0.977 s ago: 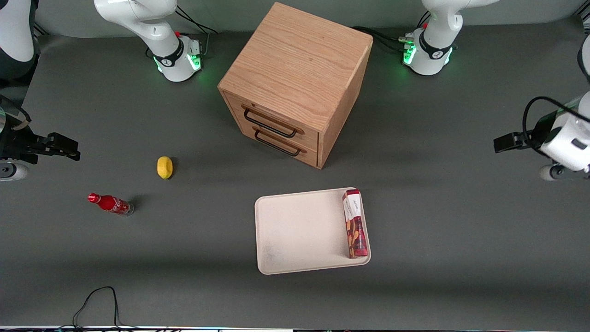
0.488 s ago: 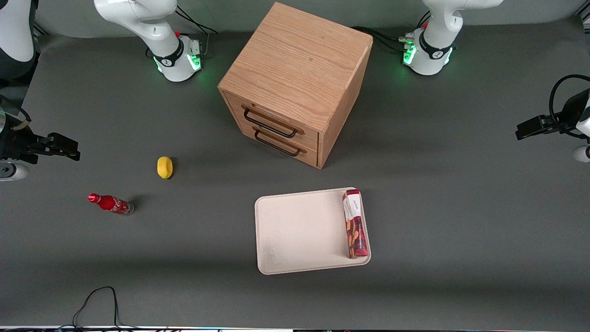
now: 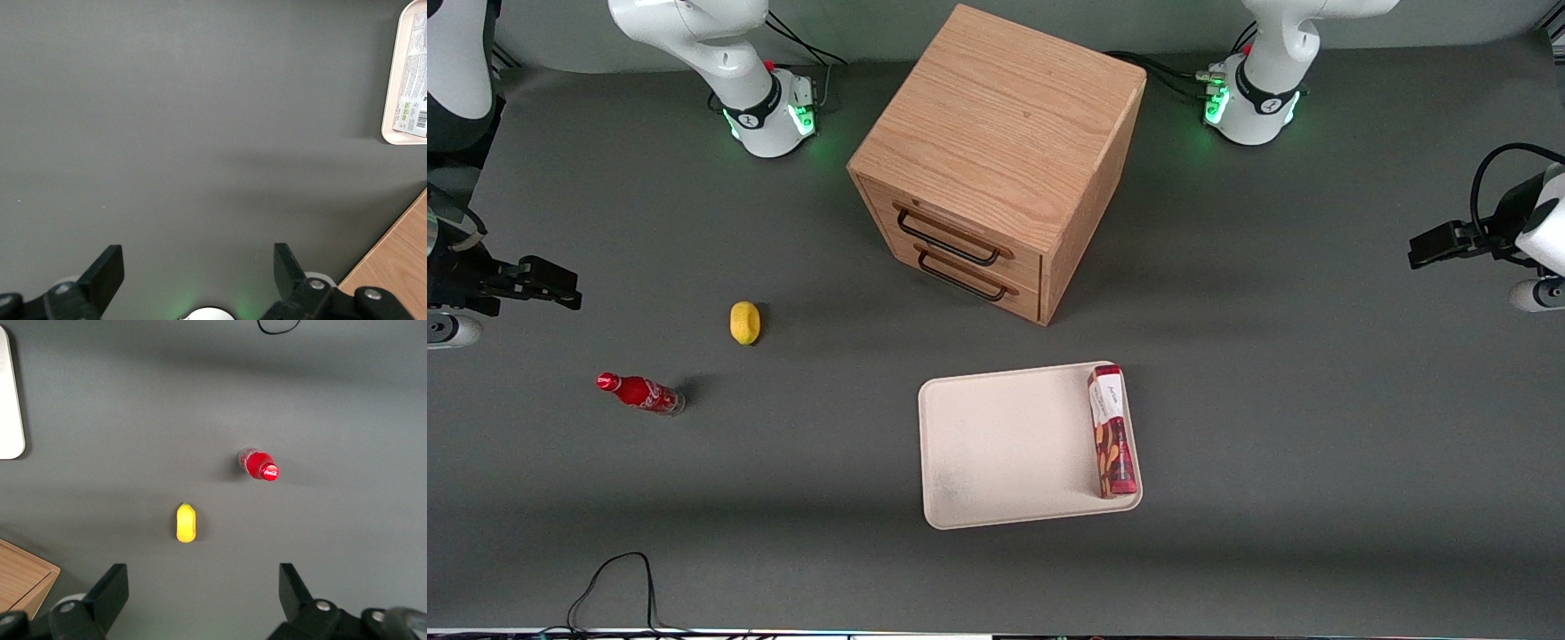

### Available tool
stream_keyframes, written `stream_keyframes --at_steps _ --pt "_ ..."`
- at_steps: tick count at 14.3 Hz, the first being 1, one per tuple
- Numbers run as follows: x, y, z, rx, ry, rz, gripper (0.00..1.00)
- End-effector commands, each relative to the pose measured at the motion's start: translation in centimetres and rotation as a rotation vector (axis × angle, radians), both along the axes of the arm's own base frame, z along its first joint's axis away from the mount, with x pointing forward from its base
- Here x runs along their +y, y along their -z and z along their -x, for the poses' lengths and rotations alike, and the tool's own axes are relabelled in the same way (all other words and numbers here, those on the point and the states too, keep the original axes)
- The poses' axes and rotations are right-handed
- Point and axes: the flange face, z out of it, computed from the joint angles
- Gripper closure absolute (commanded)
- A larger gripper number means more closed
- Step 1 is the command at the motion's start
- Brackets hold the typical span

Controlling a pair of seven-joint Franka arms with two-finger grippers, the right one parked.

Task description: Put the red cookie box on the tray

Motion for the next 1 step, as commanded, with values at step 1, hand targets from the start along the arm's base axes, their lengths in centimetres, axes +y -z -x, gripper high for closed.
stream_keyframes --at_steps 1 --pt "-0.21 -0.97 0.48 -0.014 0.006 -0.001 0.00"
